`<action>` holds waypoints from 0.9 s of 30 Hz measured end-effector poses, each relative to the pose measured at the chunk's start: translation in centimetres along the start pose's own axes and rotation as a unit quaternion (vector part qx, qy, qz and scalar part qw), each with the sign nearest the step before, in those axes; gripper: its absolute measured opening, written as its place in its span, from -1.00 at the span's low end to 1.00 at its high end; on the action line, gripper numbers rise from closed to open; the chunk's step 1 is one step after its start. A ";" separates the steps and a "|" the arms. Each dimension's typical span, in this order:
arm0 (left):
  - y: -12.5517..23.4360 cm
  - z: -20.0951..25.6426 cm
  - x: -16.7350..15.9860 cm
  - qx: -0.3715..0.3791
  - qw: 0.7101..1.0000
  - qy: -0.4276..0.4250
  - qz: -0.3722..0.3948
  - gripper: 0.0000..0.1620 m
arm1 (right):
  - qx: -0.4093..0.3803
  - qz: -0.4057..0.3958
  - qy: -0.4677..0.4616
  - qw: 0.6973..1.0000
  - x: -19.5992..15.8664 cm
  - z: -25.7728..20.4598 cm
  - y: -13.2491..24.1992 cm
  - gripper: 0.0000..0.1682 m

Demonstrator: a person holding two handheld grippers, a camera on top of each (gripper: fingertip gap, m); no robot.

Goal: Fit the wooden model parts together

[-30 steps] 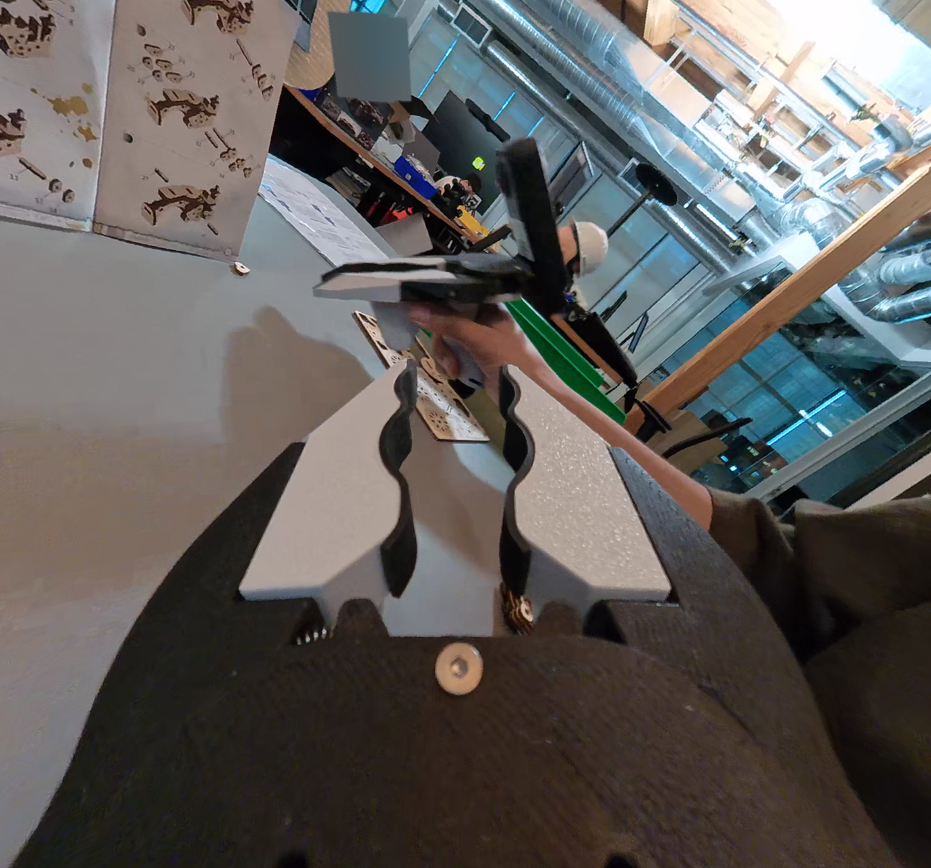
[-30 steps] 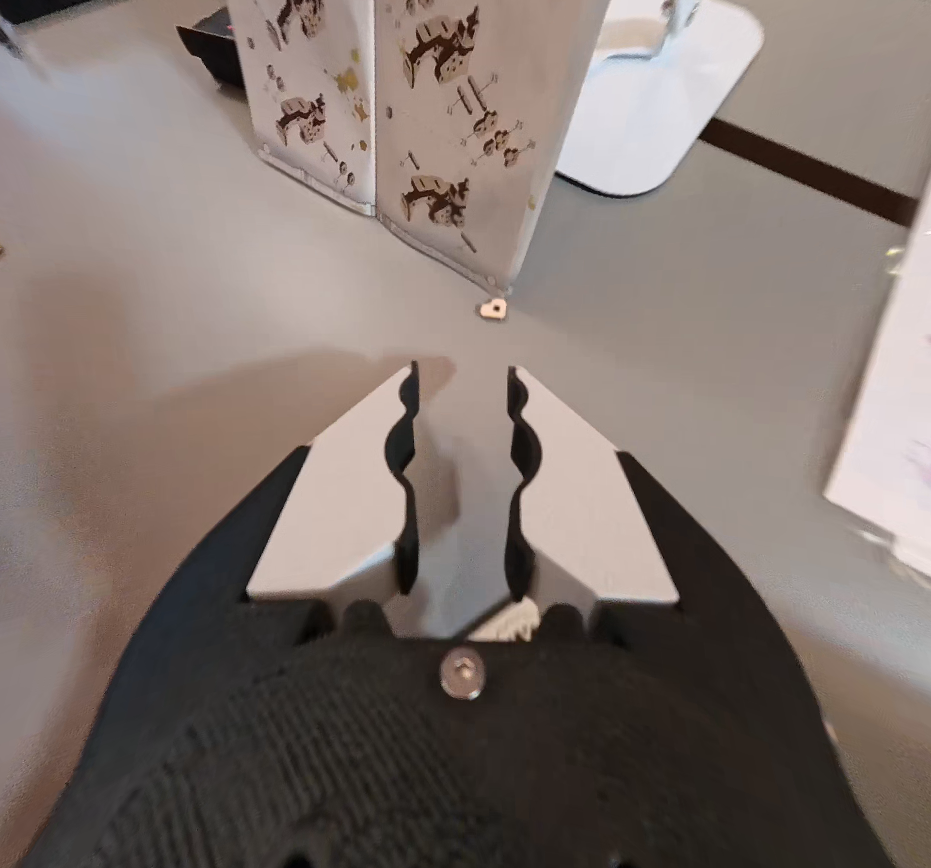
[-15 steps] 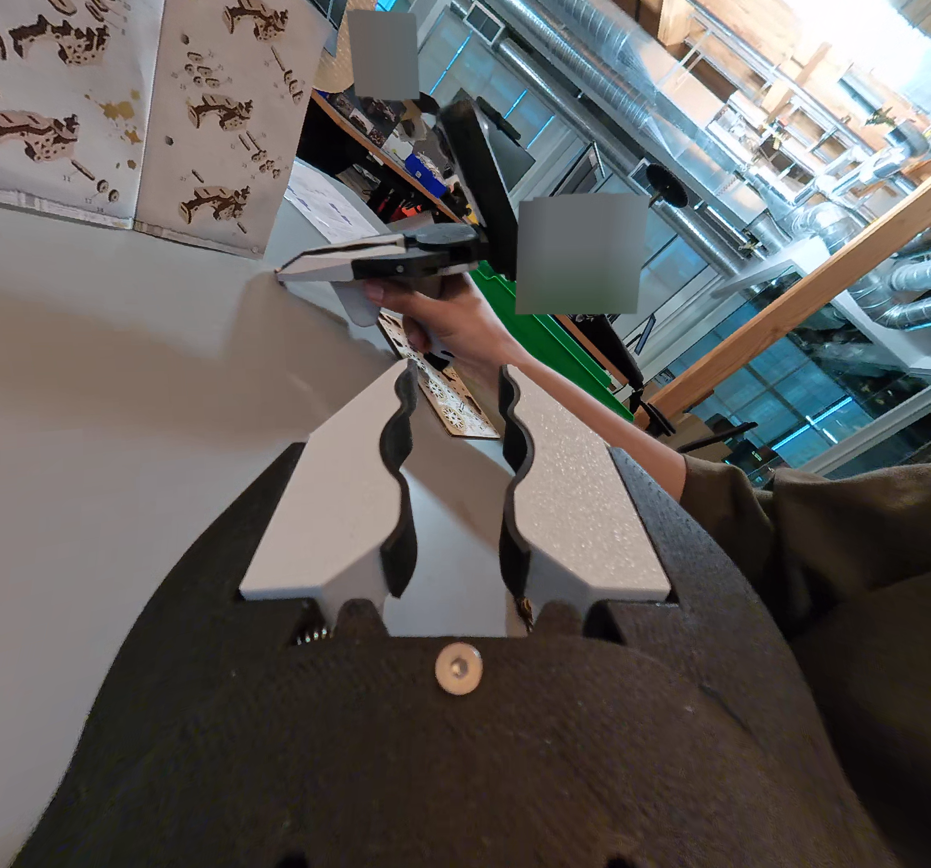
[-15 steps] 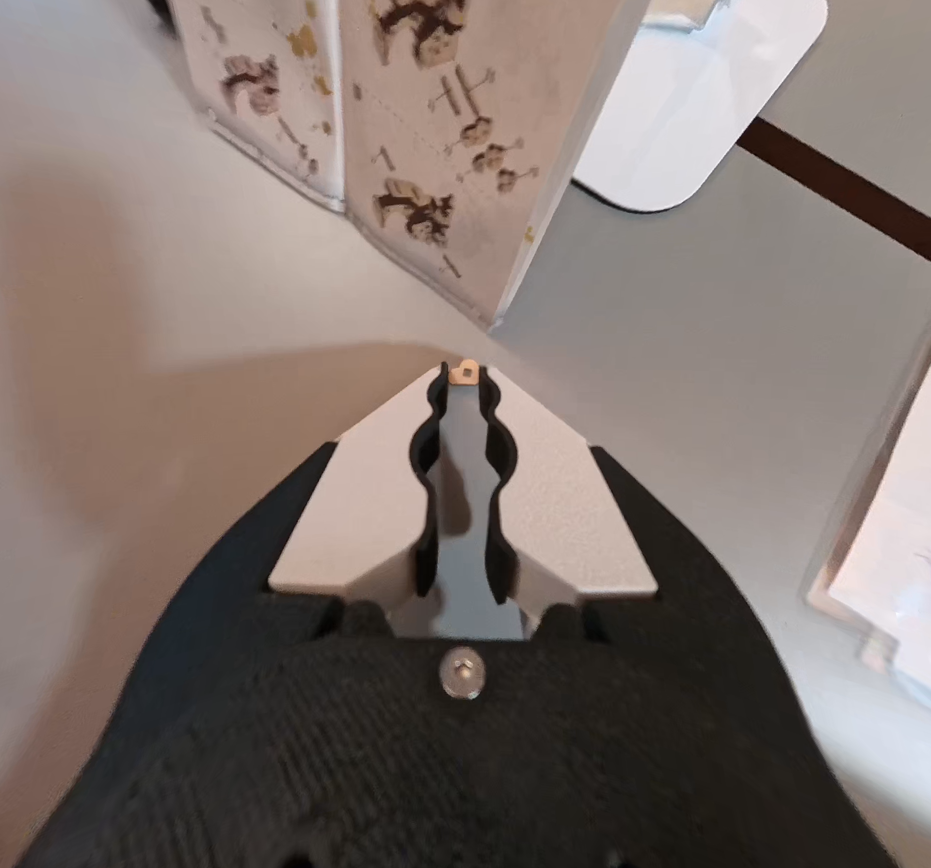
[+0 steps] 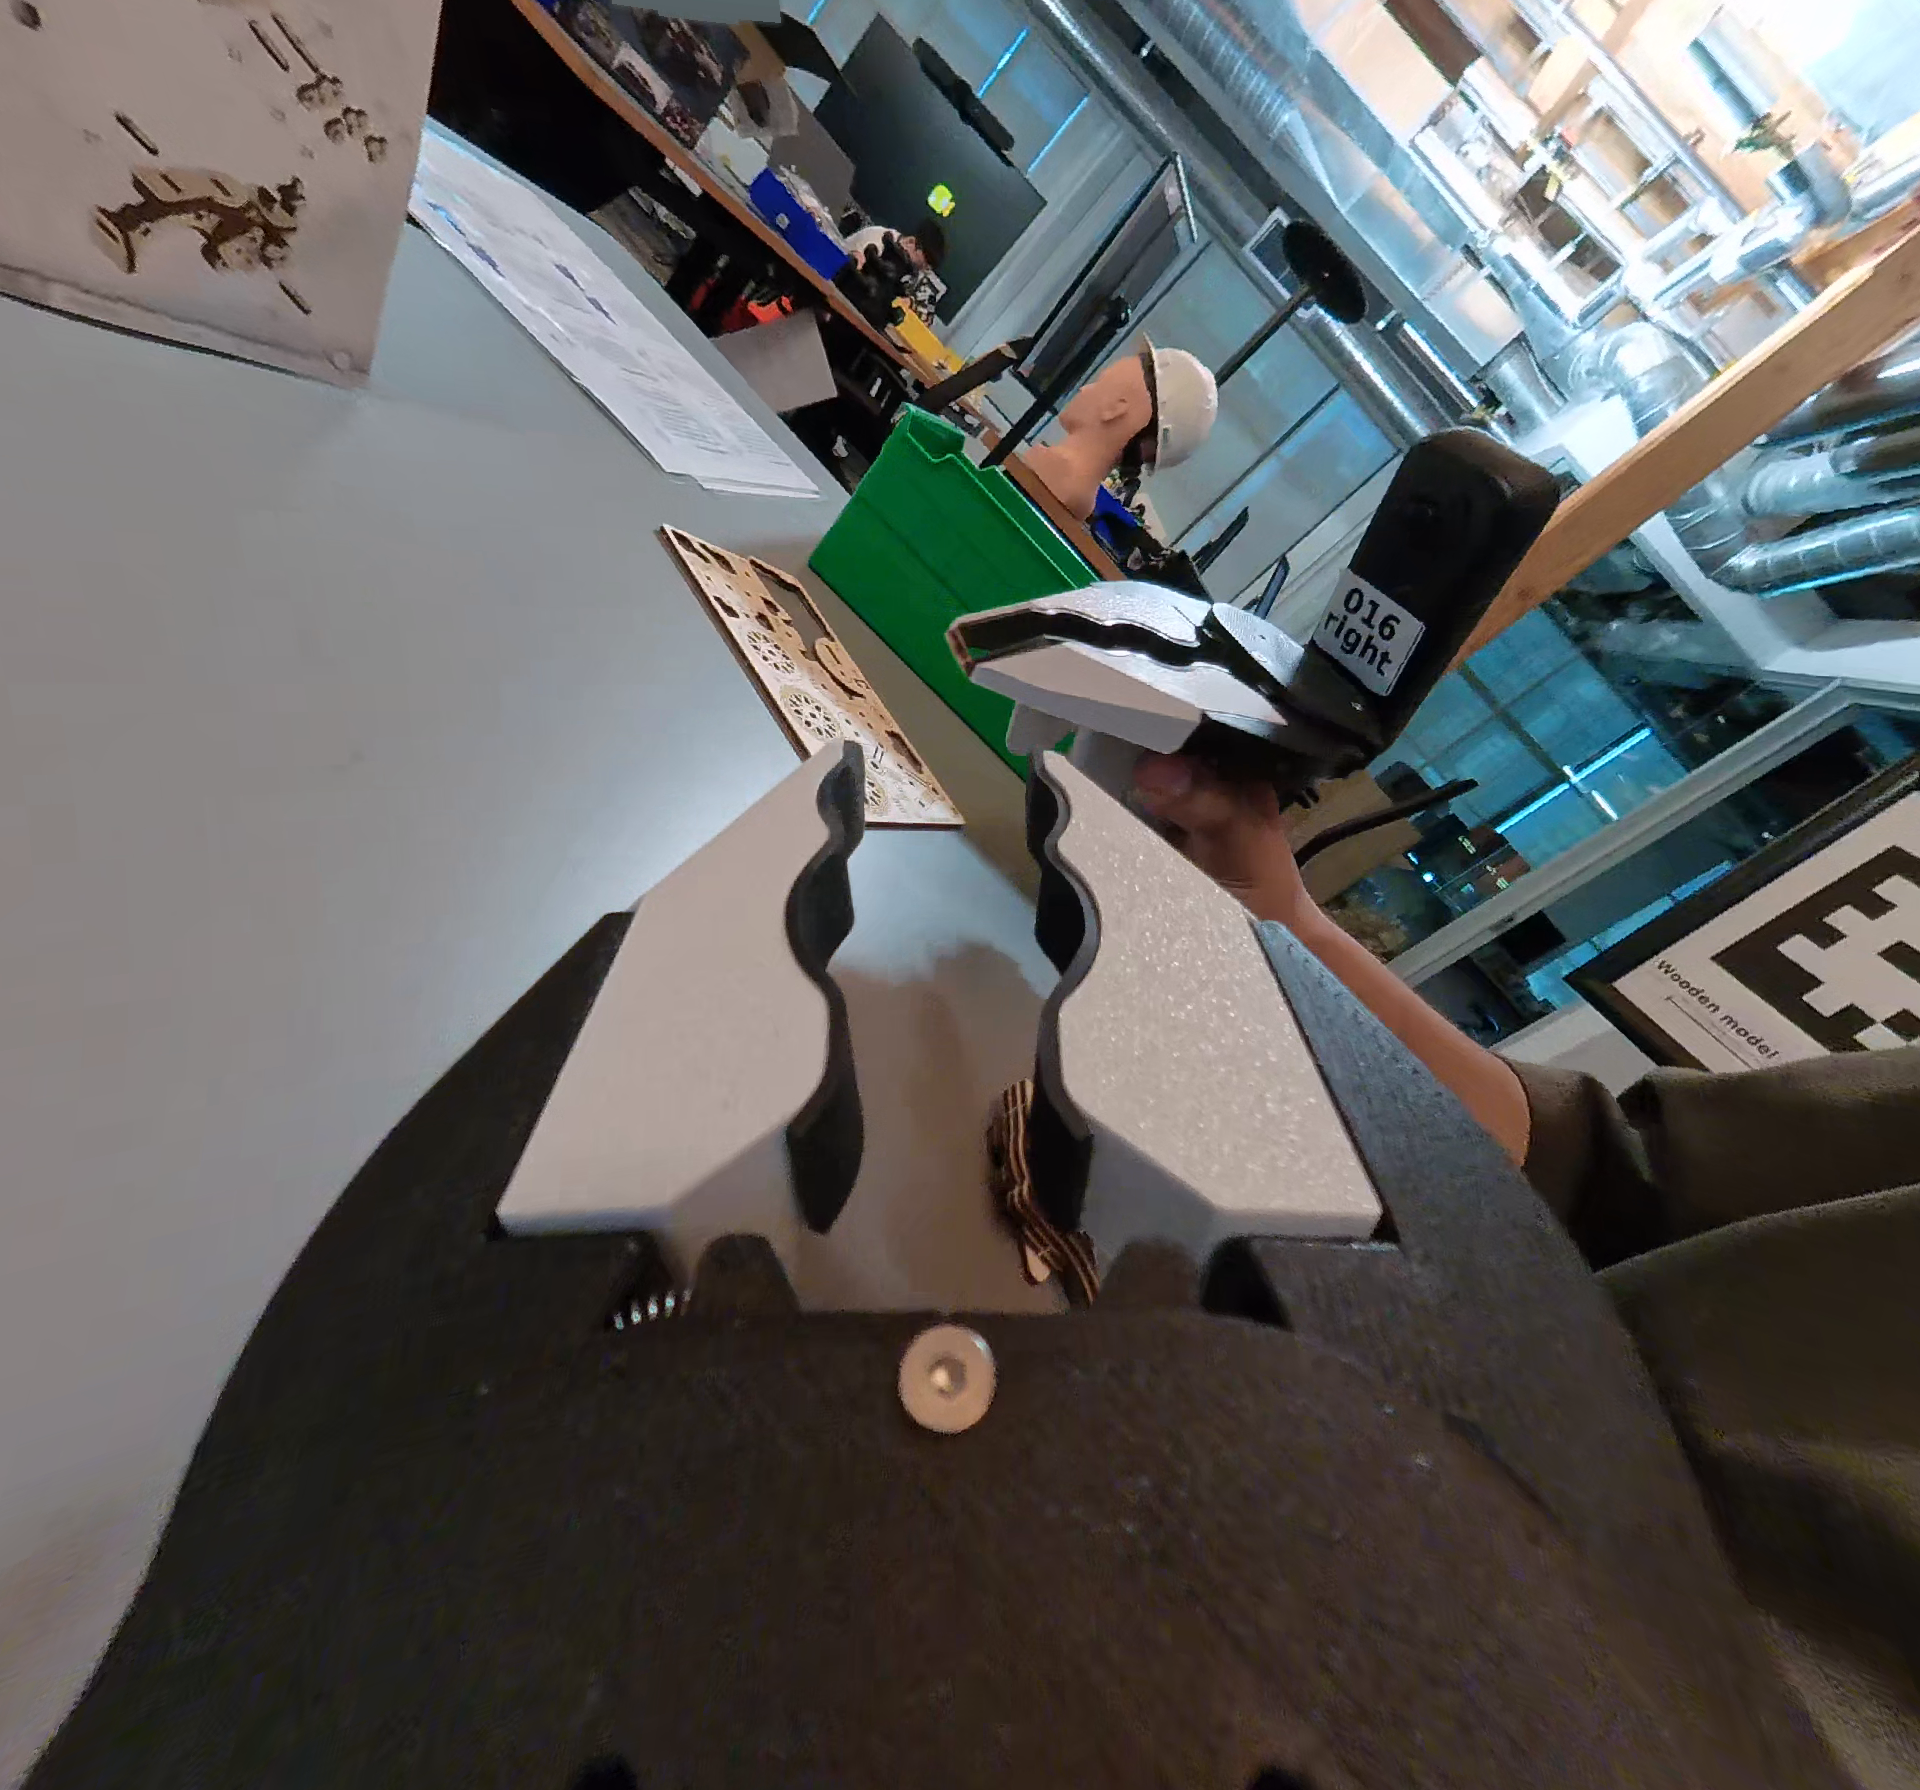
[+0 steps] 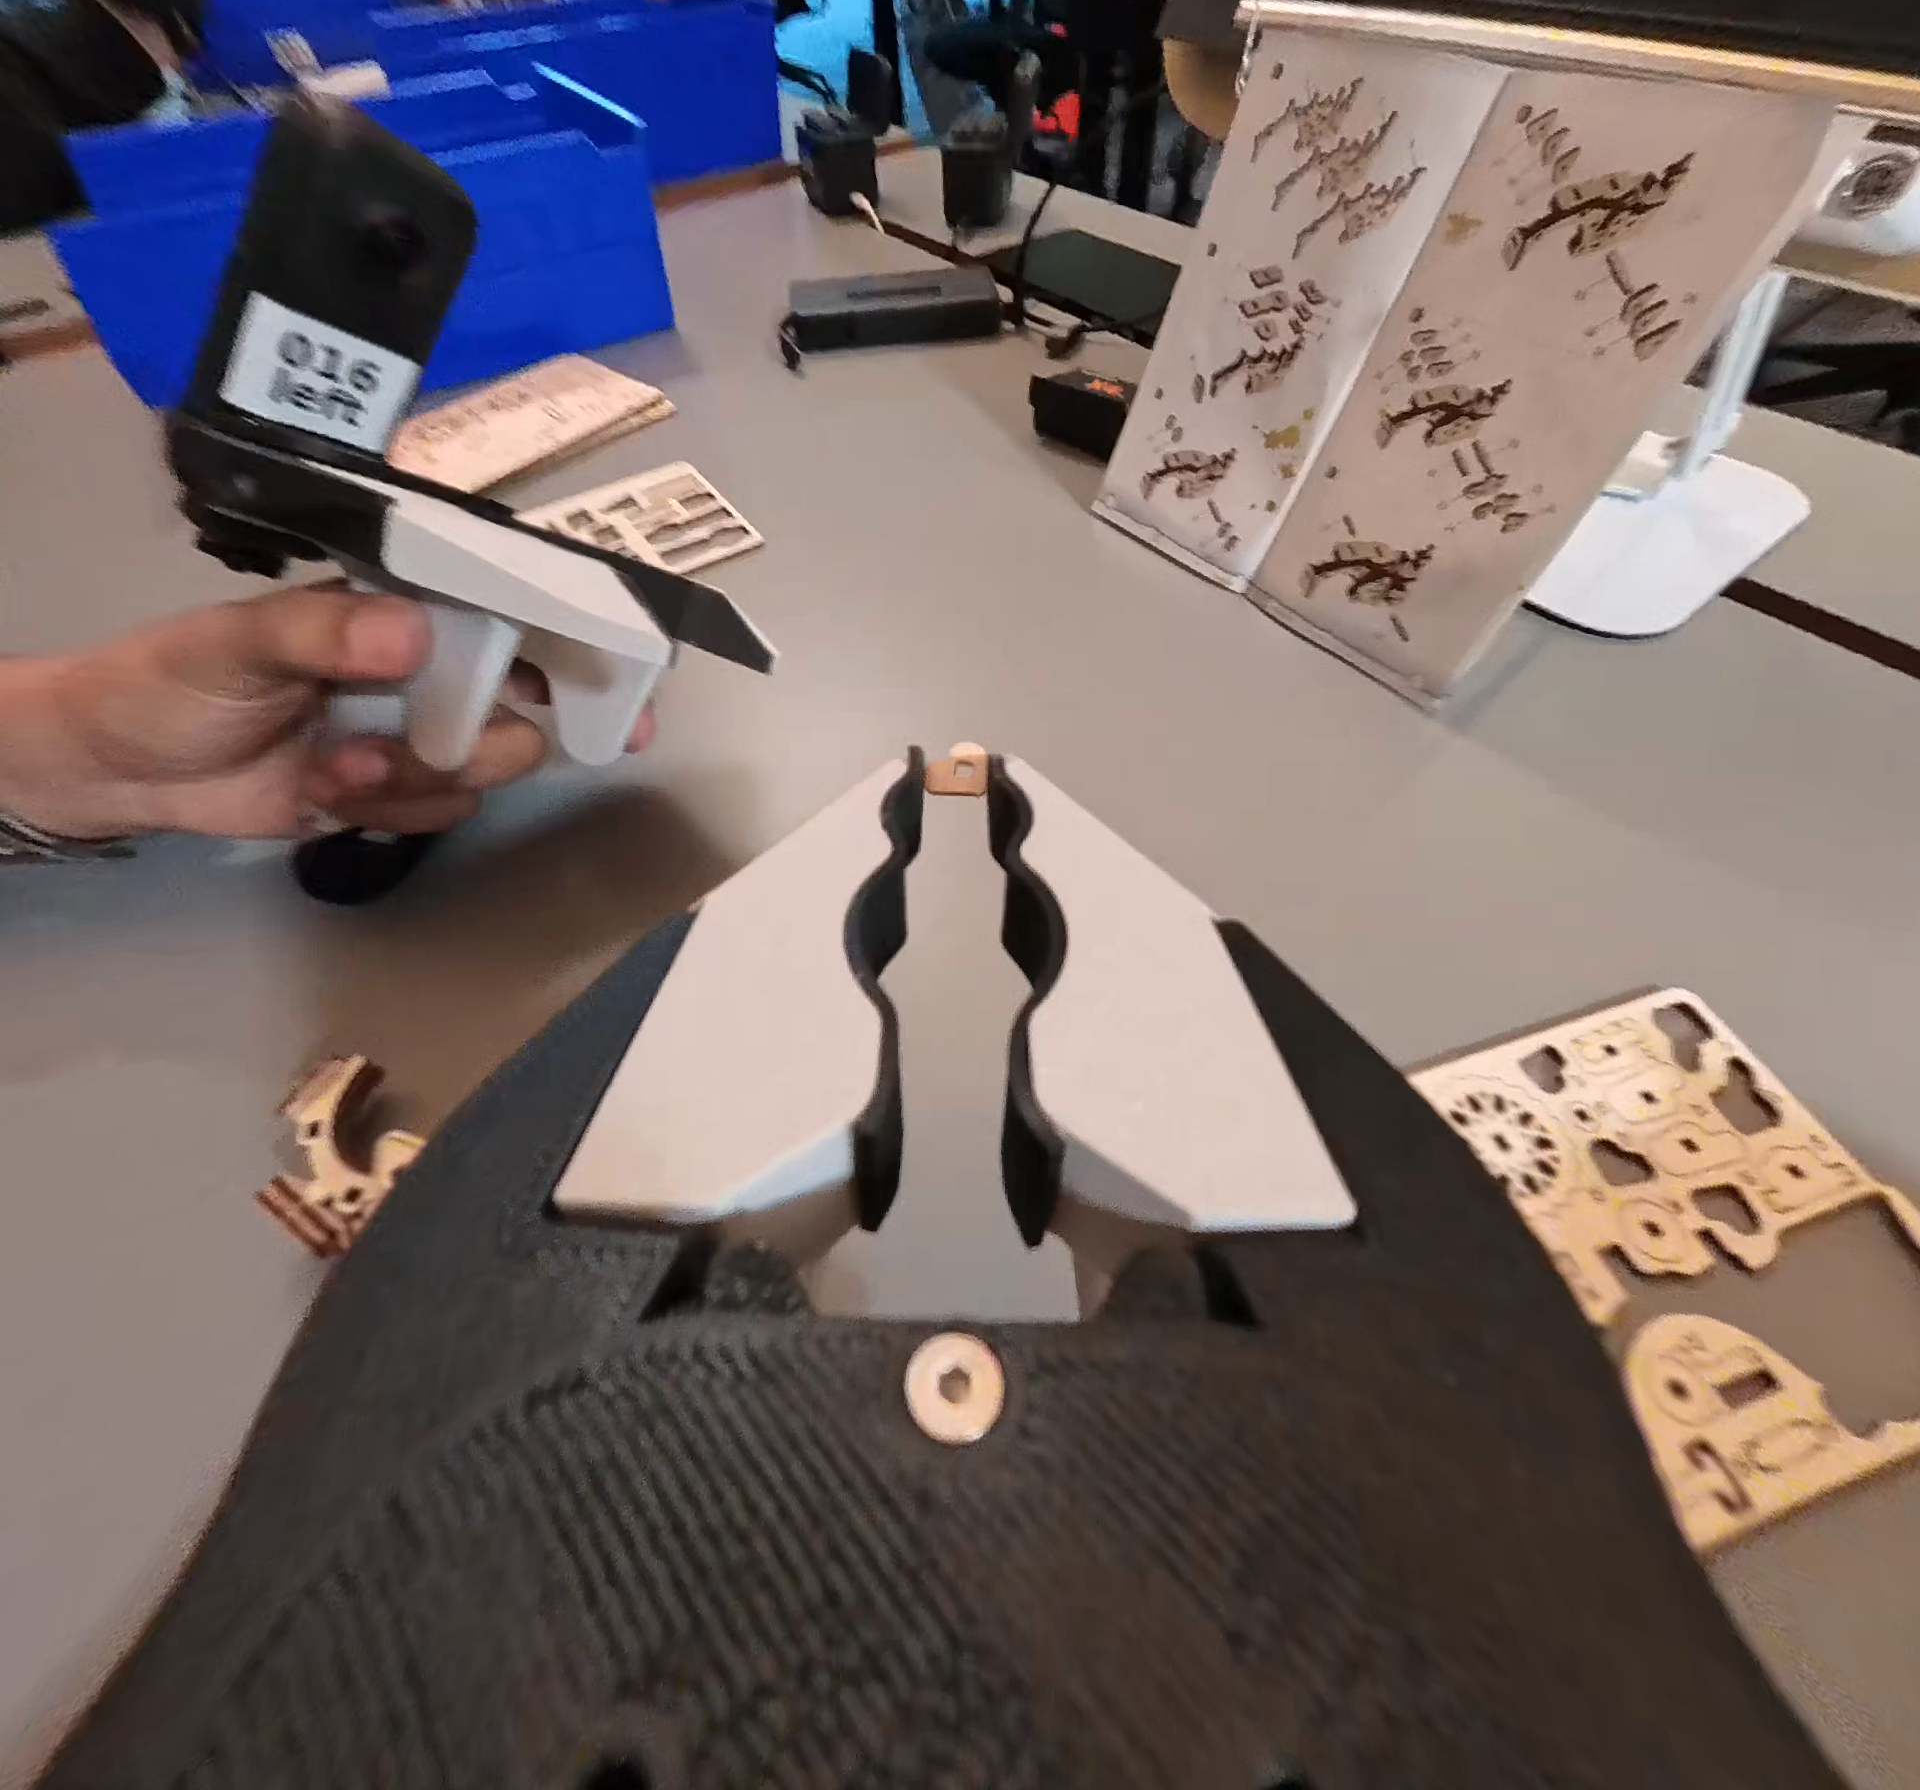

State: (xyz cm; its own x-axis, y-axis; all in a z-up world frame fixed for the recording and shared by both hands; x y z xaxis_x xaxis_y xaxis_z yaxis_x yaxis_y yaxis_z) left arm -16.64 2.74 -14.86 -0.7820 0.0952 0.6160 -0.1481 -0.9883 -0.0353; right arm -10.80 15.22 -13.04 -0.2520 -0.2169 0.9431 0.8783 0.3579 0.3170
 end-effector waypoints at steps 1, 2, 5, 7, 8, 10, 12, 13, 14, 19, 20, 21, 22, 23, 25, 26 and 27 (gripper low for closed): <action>-0.1 0.0 0.0 0.001 1.000 -0.003 -0.001 -0.64 | 0.011 0.011 -0.010 1.000 0.1 -0.2 0.1 -0.88; -0.2 0.0 0.2 0.001 1.000 -0.005 0.000 -0.64 | 0.021 0.018 -0.018 0.999 0.0 -0.3 0.1 -0.88; -1.1 -0.2 0.7 -0.004 1.000 -0.008 0.005 -0.66 | 0.036 0.018 -0.036 0.999 -0.9 -0.4 0.2 -0.87; -2.0 -0.4 0.9 -0.014 1.000 -0.001 0.002 -0.67 | 0.033 0.016 -0.046 0.998 -1.5 -0.5 0.7 -0.87; -2.6 -0.4 1.1 -0.021 1.000 0.003 -0.001 -0.67 | 0.028 0.014 -0.048 0.998 -1.8 -0.6 1.1 -0.88; -3.6 -0.5 1.3 -0.032 0.999 0.007 -0.008 -0.67 | 0.009 0.006 -0.043 0.999 -2.4 -0.7 1.9 -0.88; -4.3 -0.5 1.4 -0.038 0.999 0.008 -0.010 -0.68 | -0.009 0.000 -0.032 0.999 -2.8 -0.7 2.7 -0.88; -4.6 -0.5 1.4 -0.042 0.999 0.009 -0.014 -0.68 | -0.015 -0.001 -0.026 1.000 -2.8 -0.6 2.9 -0.88; -4.9 -0.5 1.3 -0.046 0.999 0.015 -0.019 -0.68 | -0.020 -0.003 -0.019 1.000 -2.8 -0.6 2.9 -0.88; -5.1 -0.6 0.9 -0.065 0.996 0.062 -0.019 -0.69 | -0.012 0.007 -0.015 1.000 -2.6 -0.6 2.2 -0.87; -4.9 -0.6 0.9 -0.067 0.995 0.070 -0.017 -0.68 | -0.005 0.010 -0.020 1.000 -2.5 -0.7 1.9 -0.88; -4.6 -0.7 1.0 -0.067 0.995 0.076 -0.014 -0.68 | 0.003 0.013 -0.022 1.000 -2.5 -0.8 1.7 -0.87; -4.3 -0.7 1.0 -0.067 0.994 0.083 -0.010 -0.68 | 0.011 0.015 -0.022 1.000 -2.3 -0.9 1.4 -0.87; -3.9 -0.8 1.0 -0.067 0.994 0.092 -0.004 -0.68 | 0.018 0.016 -0.021 1.000 -2.2 -1.1 1.2 -0.87; -3.2 -0.9 1.2 -0.070 0.991 0.112 0.009 -0.67 | 0.030 0.014 -0.016 0.999 -2.1 -1.3 0.7 -0.87; -2.8 -1.2 1.3 -0.064 0.991 0.119 0.016 -0.69 | 0.034 0.013 -0.014 0.999 -2.1 -1.4 0.5 -0.87; -2.5 -1.7 1.5 -0.051 0.991 0.120 0.025 -0.74 | 0.036 0.013 -0.011 0.999 -2.1 -1.5 0.3 -0.88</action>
State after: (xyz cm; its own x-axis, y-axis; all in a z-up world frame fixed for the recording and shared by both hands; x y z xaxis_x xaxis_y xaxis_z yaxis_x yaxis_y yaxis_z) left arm -18.42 5.58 -15.19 -0.9100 0.0839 0.4061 -0.1558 -0.9767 -0.1473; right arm -9.36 14.44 -15.08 -0.2399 -0.1871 0.9526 0.8530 0.4279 0.2989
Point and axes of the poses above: each gripper's, where its closed fingertips meet, y back along the fingers, x out of its top, z = x × y across the jaws, the point moved 5 cm from there along y, back along the fingers, and after that the axes turned 8 degrees about y, right-handed, at the moved point
